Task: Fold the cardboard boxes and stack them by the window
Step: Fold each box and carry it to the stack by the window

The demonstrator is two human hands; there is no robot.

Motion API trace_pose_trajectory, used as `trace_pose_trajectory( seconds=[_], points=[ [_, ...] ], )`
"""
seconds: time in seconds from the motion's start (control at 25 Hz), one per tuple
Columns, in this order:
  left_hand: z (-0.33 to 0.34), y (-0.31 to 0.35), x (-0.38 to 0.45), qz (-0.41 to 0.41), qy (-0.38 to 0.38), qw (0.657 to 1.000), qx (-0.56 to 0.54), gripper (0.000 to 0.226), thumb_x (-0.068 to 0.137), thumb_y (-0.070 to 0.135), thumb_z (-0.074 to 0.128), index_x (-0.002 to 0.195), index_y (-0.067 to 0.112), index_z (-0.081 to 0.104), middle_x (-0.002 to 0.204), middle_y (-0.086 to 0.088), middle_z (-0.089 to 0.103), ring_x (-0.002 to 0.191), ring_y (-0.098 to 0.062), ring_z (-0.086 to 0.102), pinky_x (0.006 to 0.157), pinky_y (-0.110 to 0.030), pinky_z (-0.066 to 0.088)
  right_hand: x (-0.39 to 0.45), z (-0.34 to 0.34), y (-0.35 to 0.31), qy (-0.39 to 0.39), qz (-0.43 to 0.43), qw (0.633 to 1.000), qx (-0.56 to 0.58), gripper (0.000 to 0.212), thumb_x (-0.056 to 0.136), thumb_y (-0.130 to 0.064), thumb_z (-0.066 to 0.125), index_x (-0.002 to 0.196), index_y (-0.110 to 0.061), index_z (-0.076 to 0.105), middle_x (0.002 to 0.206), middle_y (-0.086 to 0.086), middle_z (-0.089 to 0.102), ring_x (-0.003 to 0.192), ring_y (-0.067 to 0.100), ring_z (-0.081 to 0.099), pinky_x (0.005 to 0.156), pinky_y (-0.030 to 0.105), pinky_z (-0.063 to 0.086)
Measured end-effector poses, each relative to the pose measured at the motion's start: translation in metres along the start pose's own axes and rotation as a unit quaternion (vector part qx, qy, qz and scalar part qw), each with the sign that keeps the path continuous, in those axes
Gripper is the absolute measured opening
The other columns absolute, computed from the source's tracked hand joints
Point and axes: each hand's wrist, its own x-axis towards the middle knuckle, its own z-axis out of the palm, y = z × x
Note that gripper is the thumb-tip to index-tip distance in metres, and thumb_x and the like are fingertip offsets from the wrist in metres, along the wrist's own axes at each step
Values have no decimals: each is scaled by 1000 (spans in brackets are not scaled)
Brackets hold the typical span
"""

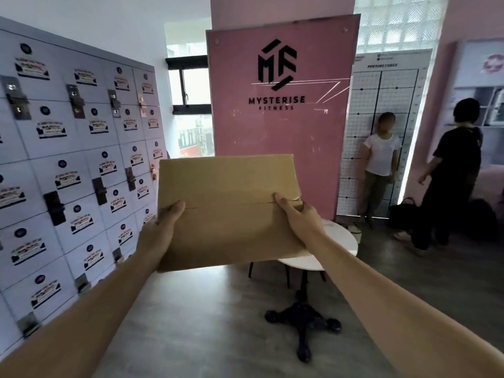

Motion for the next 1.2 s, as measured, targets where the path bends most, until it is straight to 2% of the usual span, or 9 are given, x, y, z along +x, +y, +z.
trace_pose_trajectory(
  seconds=[0.16, 0.28, 0.4, 0.56, 0.68, 0.92, 1.04, 1.2],
  points=[
    [30, -20, 123, -4, 10, 1000, -8, 83, 76, 80, 57, 133, 21, 54, 133, -8, 59, 118, -31, 55, 109, -52, 39, 125, 62, 20, -4, 1, 1000, 0, 68, 71, -85, 59, 108, -27, 64, 101, -8, 66, 91, 16, 61, 81, 37, 46],
    [40, -22, 207, -14, 30, 999, -1, 87, 77, 79, 56, 139, 19, 51, 136, -9, 57, 121, -33, 54, 112, -52, 37, 214, 110, 18, -35, 1, 999, 10, 73, 73, -83, 58, 115, -23, 63, 107, -3, 67, 98, 23, 62, 91, 43, 49],
    [32, -27, 296, -26, 72, 997, 0, 87, 79, 79, 55, 141, 19, 50, 135, -9, 57, 115, -30, 55, 109, -50, 39, 299, 175, 5, -64, -15, 998, 22, 57, 76, -80, 59, 98, -28, 62, 100, -4, 68, 87, 15, 62, 75, 35, 47],
    [11, -49, 405, -41, 93, 995, -1, 89, 76, 80, 58, 138, 17, 52, 131, -9, 60, 113, -30, 58, 106, -49, 42, 388, 266, 3, -91, -14, 995, 23, 59, 72, -83, 59, 88, -26, 62, 89, -6, 68, 84, 15, 63, 64, 28, 42],
    [8, -72, 495, -27, 94, 995, -4, 85, 77, 78, 59, 138, 20, 53, 126, -6, 59, 110, -28, 57, 103, -47, 42, 453, 328, 10, -100, -1, 994, 32, 60, 72, -84, 57, 90, -27, 60, 91, -7, 67, 85, 15, 62, 66, 28, 40],
    [9, -95, 687, -29, 68, 997, -1, 80, 78, 78, 58, 132, 18, 56, 117, -6, 59, 104, -28, 56, 96, -43, 41, 586, 430, -4, -101, 0, 994, 40, 42, 80, -73, 62, 90, -32, 61, 88, -14, 65, 79, 6, 60, 59, 22, 37],
    [28, -106, 780, -31, 56, 998, 0, 81, 79, 77, 58, 132, 16, 56, 122, -8, 61, 107, -30, 57, 98, -45, 41, 661, 469, 1, -86, 10, 995, 45, 48, 81, -70, 64, 105, -29, 63, 97, -11, 66, 85, 7, 60, 62, 23, 38],
    [64, -132, 895, -43, 43, 998, -5, 80, 78, 78, 58, 130, 17, 56, 115, -5, 61, 102, -29, 57, 89, -42, 40, 771, 519, 23, -78, 21, 996, 48, 54, 79, -71, 65, 110, -27, 63, 99, -11, 65, 83, 3, 58, 61, 22, 38]
  ],
)
